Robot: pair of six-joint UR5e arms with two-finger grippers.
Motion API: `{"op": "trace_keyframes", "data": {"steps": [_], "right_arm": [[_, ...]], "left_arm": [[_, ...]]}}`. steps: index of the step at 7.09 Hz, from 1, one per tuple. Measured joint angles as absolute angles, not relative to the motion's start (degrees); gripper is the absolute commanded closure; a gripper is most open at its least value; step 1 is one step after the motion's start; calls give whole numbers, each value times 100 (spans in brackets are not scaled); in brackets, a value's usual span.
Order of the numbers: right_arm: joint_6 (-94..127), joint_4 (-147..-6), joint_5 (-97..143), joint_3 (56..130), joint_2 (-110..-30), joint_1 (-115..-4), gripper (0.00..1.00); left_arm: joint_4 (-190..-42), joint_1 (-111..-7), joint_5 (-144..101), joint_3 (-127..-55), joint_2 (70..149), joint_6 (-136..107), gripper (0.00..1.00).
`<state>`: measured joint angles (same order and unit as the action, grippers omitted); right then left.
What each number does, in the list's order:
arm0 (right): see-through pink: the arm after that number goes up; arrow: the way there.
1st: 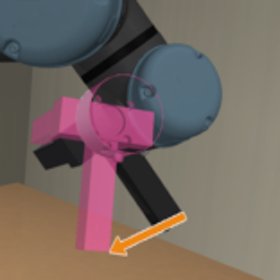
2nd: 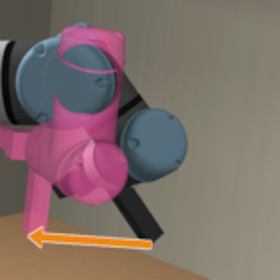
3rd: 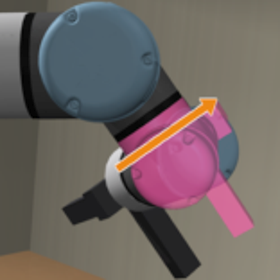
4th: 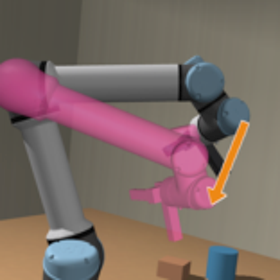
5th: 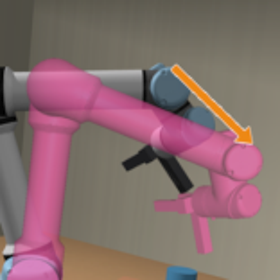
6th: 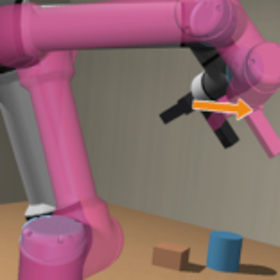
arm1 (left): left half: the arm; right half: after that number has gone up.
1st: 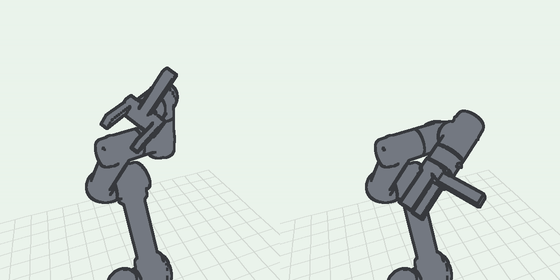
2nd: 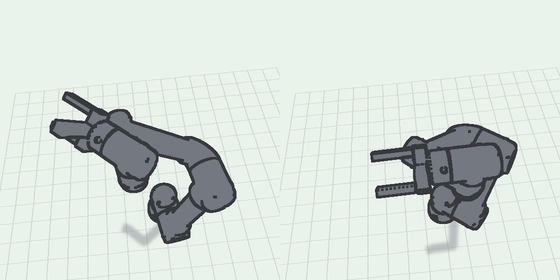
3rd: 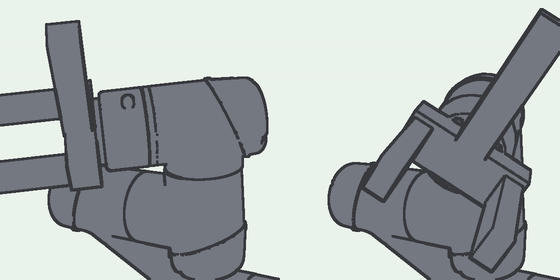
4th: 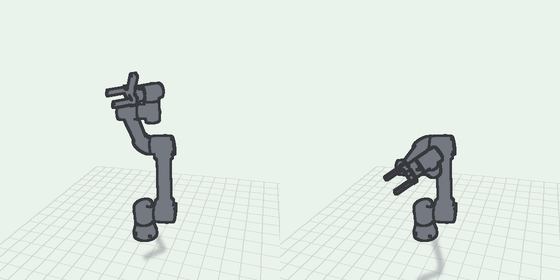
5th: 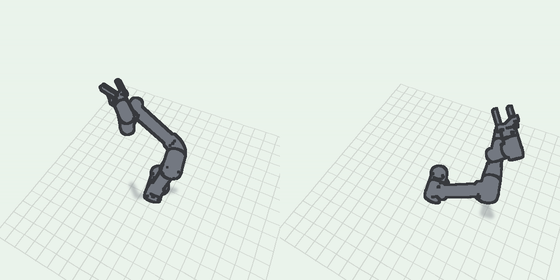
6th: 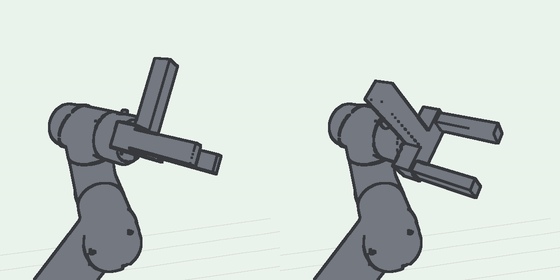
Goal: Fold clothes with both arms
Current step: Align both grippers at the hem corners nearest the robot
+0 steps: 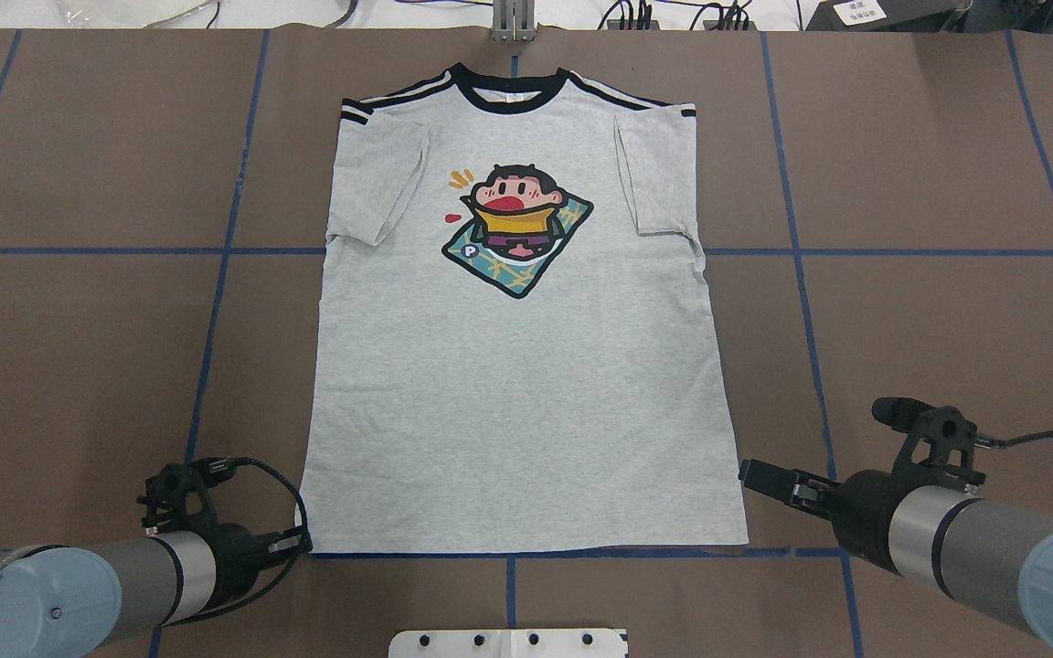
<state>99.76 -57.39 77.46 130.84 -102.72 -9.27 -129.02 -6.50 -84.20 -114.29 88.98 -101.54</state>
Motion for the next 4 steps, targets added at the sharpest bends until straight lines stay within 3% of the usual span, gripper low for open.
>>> {"op": "trace_keyframes", "data": {"steps": [1,3,4], "right_arm": [[9978,-5745,7724,13078,-10273,-911,5],[10328,-5781,7589,13038,-10280,-827,24],[10788,-5868,7558,13013,-10271,-794,28]], "left_arm": [[-12902,-657,-8420,-11461,8904,-10152,100],[-12902,-693,-8418,-11710,8923,-10157,100],[-12903,-733,-8397,-11865,8923,-10159,100]]}}
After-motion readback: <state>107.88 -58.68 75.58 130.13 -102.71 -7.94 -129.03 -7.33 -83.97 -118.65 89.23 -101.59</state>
